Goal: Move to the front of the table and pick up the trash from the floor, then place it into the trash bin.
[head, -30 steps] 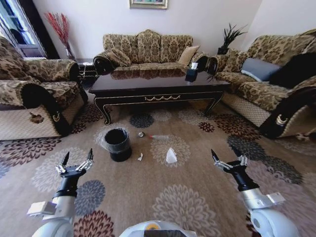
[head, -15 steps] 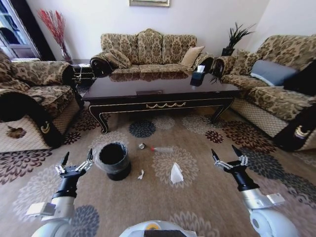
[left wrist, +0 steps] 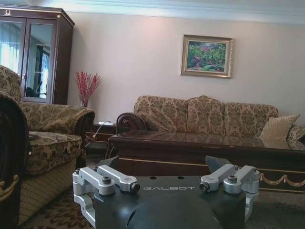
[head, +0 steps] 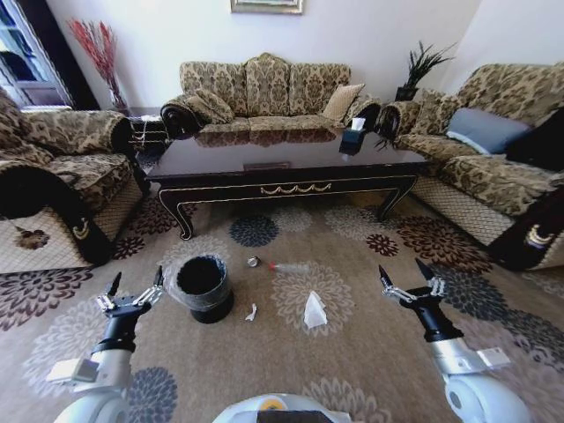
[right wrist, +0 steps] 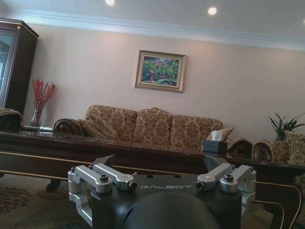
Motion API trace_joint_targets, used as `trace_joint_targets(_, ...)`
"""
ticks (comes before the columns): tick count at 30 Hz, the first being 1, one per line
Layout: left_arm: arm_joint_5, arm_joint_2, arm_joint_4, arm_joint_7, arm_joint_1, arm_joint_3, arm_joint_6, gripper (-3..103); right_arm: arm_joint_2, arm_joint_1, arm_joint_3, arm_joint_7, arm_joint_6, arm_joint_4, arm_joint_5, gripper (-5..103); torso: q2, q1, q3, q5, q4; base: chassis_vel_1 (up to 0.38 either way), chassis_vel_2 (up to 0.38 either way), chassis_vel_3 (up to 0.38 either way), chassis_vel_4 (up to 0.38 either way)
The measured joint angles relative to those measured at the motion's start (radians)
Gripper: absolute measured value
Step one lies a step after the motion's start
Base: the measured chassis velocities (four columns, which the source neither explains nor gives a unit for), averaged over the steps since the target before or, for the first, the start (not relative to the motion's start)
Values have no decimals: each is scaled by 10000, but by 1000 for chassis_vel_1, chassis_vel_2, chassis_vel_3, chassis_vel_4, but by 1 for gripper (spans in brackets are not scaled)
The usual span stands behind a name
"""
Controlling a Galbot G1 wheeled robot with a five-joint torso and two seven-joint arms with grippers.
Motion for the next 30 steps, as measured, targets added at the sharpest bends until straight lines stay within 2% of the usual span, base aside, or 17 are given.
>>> trace_joint_targets(10,10,-43,-39,12,-44,53,-14,100,-4,-10,35,11,11,-9,-14,100,1,-1,0,0,1,-6,6,5,-5)
trace_joint_targets(15,33,-58,-57,15,-58,64,-9,100,-33,27,-46,266,53,3,111,100,0,0,0,2,0,-89,80,98,-80)
trace_joint_targets(23,52,-54,-86,-56,-228,67,162,100,-65,108,-157,252,174,-97,141,100,-1,7,5,0,4,-93,102,102,-89)
trace_joint_targets(25,-68,-8,-113,-384,-545,85,639,100,-57,115,-200,249,182,-116,103,100,-1,6,4,0,4,0,0,0,0)
trace_joint_targets(26,-424,100,-157,-801,-839,123,1218,100,-52,117,-227,261,182,-116,81,100,0,3,0,0,2,0,0,0,0)
trace_joint_targets(27,-424,100,-157,-801,-839,123,1218,100,-52,117,-227,261,182,-116,81,100,0,3,0,0,2,0,0,0,0)
trace_joint_targets(30,-2356,786,-170,-2643,-1708,187,3328,100,-62,138,-294,282,181,-152,-36,100,1,1,0,2,-1,0,0,0,0)
